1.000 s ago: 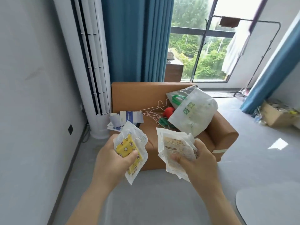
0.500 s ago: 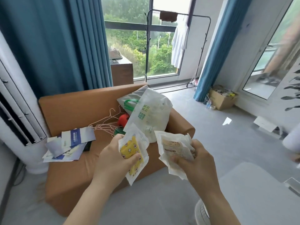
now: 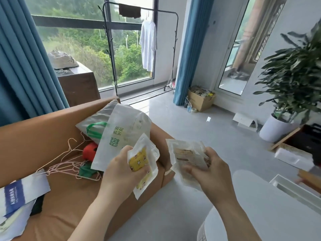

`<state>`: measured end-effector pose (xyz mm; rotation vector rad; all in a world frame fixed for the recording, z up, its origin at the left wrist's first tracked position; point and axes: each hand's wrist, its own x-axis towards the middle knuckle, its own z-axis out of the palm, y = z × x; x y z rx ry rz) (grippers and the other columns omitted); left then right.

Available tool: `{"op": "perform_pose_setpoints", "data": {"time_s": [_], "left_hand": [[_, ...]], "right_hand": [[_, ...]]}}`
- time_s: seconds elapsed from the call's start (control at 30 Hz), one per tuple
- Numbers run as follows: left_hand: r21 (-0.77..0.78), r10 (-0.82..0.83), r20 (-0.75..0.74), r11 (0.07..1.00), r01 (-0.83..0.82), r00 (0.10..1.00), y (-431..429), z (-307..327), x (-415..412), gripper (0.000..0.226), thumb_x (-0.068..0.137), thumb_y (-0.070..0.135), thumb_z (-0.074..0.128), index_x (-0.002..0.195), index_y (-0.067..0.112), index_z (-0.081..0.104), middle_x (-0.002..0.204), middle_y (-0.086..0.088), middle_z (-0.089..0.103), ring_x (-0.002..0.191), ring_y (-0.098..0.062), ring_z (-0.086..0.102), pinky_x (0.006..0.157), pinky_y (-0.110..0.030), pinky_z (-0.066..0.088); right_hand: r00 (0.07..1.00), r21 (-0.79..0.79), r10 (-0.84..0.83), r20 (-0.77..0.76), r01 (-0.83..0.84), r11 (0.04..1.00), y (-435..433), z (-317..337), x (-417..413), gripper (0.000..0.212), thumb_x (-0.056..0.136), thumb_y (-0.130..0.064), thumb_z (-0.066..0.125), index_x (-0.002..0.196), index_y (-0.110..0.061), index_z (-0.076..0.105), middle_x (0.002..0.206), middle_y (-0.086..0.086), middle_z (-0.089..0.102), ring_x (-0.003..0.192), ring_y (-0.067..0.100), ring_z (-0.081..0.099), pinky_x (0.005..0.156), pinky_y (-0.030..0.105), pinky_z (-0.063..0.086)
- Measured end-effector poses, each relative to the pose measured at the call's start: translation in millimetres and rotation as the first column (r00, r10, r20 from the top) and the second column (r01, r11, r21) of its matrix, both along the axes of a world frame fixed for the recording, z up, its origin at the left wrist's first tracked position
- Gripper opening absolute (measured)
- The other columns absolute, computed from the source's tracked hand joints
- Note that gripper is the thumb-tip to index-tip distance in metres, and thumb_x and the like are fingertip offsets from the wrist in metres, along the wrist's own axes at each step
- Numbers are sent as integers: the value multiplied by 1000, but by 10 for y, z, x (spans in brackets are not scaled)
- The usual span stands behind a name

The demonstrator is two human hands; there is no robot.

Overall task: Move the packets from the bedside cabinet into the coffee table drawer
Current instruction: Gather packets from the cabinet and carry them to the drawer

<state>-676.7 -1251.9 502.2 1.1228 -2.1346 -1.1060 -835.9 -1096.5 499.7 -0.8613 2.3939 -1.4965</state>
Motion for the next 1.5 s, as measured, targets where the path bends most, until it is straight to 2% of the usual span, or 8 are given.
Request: {"op": "perform_pose_setpoints", "data": {"time_s": [0.13,0.37,0.57,0.77,1.07,1.23,1.37,1.5], "left_hand": [[-10,-105,31,994,106,994,-536,35,-451,32,70,29,78,89,30,52,76,8,63,75,-4,58,62,-27,49],[35,-295,73,955,293,953,-1001,2,-1331,38,70,26,79,81,42,46,77,10,65,73,-4,61,65,-29,51],[32,-368,99,930,366,925,-1063,-108,-2265,34,69,26,75,95,24,53,77,6,64,75,-13,61,70,-42,52],[7,-469,147,881,473,871,-968,-180,-3321,32,73,30,72,95,29,50,77,10,63,75,-7,59,65,-30,47],[53,-568,217,819,572,794,-795,-278,-4646,34,71,31,73,95,34,49,80,13,63,75,-8,61,69,-37,53],[90,-606,215,793,603,766,-836,-424,-5384,34,70,29,75,93,33,50,78,11,64,71,-8,61,65,-35,54],[96,-637,225,767,634,737,-981,-573,-6074,35,71,28,75,97,32,51,78,11,63,70,-8,61,61,-32,52],[86,-668,236,737,670,705,-1206,-647,-6868,34,73,28,74,98,30,51,77,11,62,69,-9,60,60,-34,52]], "right_hand": [[996,22,-86,26,85,996,-353,-26,-315,30,67,-21,83,85,-27,58,82,-16,70,76,6,66,73,40,56],[966,84,-255,47,250,964,-635,-161,-852,30,70,-24,81,88,-26,57,80,-15,69,75,6,65,72,40,56],[934,86,-351,68,345,935,-614,-310,-1570,34,68,-26,83,90,-33,58,85,-25,67,77,0,64,73,33,55],[906,111,-412,97,401,909,-477,-413,-2520,37,65,-30,84,92,-32,58,79,-14,70,74,4,65,71,33,55],[881,199,-463,96,438,877,-254,-549,-3667,41,65,-36,84,95,-28,56,80,-9,69,74,10,64,68,32,54],[854,235,-516,72,488,841,-272,-712,-4263,41,69,-34,82,95,-24,52,71,-8,58,62,9,51,55,22,39],[817,268,-572,77,535,801,-390,-852,-4866,39,72,-35,80,97,-27,50,75,-13,57,65,6,51,53,16,33],[794,264,-599,108,558,787,-614,-902,-5551,38,72,-34,80,97,-25,52,81,-11,63,75,13,60,62,24,45]]}}
